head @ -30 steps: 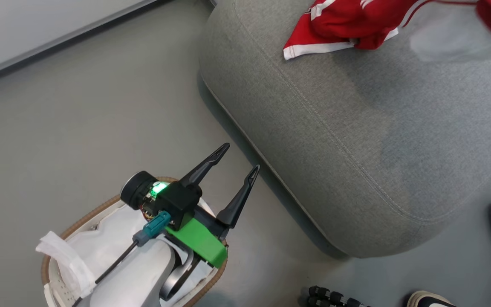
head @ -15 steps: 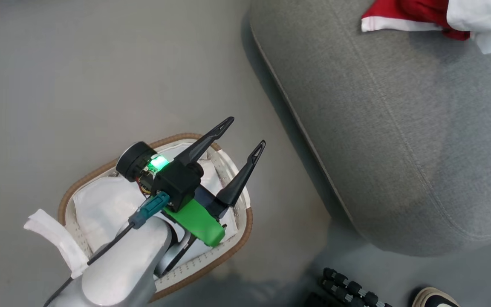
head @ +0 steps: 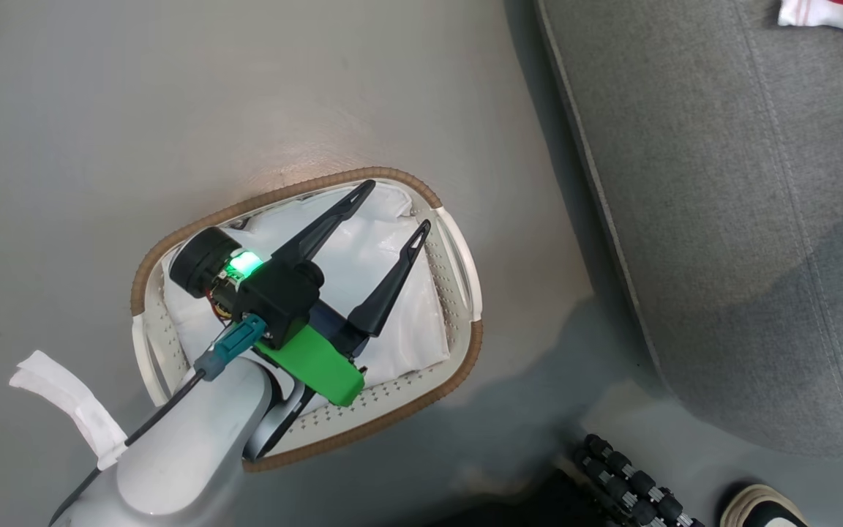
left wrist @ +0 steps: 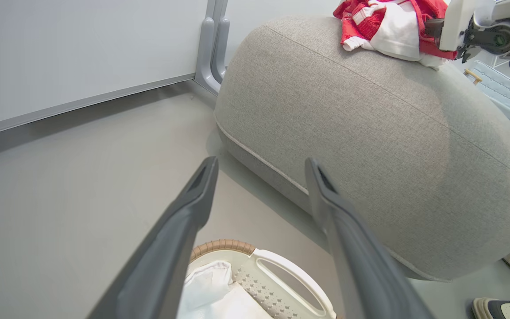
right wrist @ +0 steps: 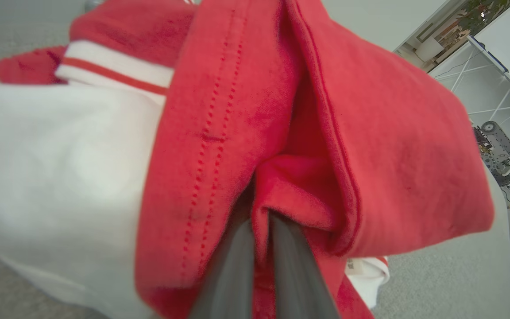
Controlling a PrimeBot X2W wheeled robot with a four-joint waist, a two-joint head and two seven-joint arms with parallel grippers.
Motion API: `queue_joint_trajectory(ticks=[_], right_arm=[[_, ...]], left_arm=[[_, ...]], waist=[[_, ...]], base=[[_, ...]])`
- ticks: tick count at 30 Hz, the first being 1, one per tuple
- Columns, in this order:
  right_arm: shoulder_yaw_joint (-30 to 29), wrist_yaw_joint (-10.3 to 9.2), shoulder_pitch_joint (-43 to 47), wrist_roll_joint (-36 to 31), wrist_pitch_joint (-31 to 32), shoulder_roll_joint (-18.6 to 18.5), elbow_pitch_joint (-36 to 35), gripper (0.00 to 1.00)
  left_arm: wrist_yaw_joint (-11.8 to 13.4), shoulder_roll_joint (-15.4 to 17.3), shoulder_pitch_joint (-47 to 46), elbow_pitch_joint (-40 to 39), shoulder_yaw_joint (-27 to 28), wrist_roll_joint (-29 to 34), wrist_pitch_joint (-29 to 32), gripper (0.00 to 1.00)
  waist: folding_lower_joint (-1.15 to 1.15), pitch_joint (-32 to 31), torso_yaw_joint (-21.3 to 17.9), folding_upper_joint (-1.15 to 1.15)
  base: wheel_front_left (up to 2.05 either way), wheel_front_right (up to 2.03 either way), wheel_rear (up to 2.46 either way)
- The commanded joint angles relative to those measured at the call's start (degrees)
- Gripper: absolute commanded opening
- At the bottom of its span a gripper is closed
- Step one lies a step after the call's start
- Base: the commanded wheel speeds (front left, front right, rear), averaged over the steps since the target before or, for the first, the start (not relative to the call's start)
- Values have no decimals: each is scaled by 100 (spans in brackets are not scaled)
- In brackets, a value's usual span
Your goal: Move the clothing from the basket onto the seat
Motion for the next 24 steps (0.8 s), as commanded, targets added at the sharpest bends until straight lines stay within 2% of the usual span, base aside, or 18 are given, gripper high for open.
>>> queue_joint_trajectory(ticks=[1, 2, 3, 4, 9, 13, 20, 24], right_arm=[[-109, -8, 159, -64, -1, 47, -32, 0], [-182, -8, 241, -98, 0, 82, -59, 22], [-240, -8, 303, -97, 0, 114, -108, 55], [-307, -8, 398, -72, -1, 163, -181, 100], [-225, -8, 978, 114, -2, 369, -672, 100], [60, -8, 1614, 394, -2, 520, -1266, 100], [766, -8, 2750, 1064, -2, 918, -2430, 100], [1239, -8, 3110, 1384, -3, 1091, -2853, 100]], left_arm=[[-16, 25, -78, 25, 40, 5, 4, 100], [-16, -10, -70, 36, 56, -11, 4, 100], [-16, -37, -53, 59, 75, -23, 4, 100], [-16, -68, -18, 78, 92, -27, 4, 100], [-16, -214, 203, 184, 227, -34, 4, 100], [-16, -379, 396, 257, 442, 13, 4, 100], [-16, -658, 906, 258, 856, 116, 5, 100], [-16, -769, 1180, 252, 1155, 188, 4, 100]], waist=[[-1, -35, 29, 0], [-1, -102, 13, 0], [-1, -169, -3, 0], [-1, -263, -24, 0], [-1, -768, -121, 0], [-1, -1203, -140, 0], [-1, -1975, -47, 0], [-1, -2278, 73, 0]], base=[[0, 0, 0], [0, 0, 0], [0, 0, 0], [0, 0, 0], [0, 0, 0], [0, 0, 0], [0, 0, 0], [0, 0, 0]])
